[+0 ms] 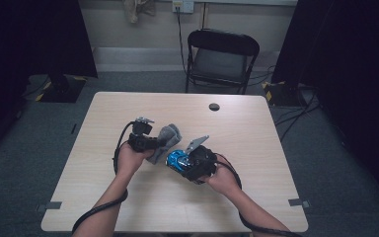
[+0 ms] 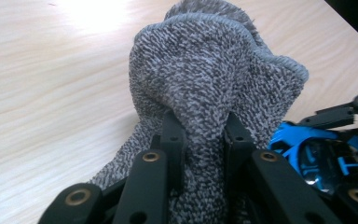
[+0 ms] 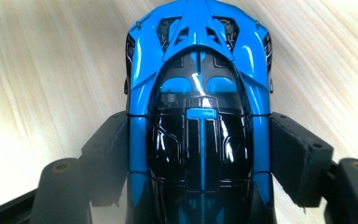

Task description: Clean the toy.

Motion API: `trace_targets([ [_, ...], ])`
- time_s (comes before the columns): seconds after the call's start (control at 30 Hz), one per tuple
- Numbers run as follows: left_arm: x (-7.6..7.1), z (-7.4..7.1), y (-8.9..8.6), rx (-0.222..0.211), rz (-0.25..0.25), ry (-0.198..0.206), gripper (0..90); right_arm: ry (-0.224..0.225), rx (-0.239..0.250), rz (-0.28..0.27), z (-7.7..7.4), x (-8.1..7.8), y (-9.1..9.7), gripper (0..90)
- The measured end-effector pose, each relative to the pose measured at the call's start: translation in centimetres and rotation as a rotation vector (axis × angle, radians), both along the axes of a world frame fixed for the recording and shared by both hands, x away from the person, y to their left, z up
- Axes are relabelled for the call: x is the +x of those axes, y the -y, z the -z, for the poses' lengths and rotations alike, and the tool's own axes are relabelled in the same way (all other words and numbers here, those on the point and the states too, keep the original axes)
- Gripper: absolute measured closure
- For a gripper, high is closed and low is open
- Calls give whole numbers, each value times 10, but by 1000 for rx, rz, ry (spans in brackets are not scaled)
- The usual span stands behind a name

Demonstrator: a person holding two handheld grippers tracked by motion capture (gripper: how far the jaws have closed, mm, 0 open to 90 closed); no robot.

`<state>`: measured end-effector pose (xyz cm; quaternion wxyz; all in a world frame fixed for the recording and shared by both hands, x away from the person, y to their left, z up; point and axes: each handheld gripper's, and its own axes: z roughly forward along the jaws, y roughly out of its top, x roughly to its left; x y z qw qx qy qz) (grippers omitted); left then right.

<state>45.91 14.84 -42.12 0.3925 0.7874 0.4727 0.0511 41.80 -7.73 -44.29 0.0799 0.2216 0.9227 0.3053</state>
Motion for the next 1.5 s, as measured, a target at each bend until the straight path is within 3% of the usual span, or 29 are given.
trace_targets([
  [0.07,0,2,5,-11,16,-11,751,5,-7,-2,-1,-1,-2,285],
  [0.33,-2,5,9,10,61,-31,752,11,-14,-2,-1,0,-3,286],
  [0.83,-7,3,6,15,80,-37,752,17,-26,26,-1,7,4,286],
  [1.5,-14,4,4,-16,85,-41,750,21,-28,66,-3,13,11,285],
])
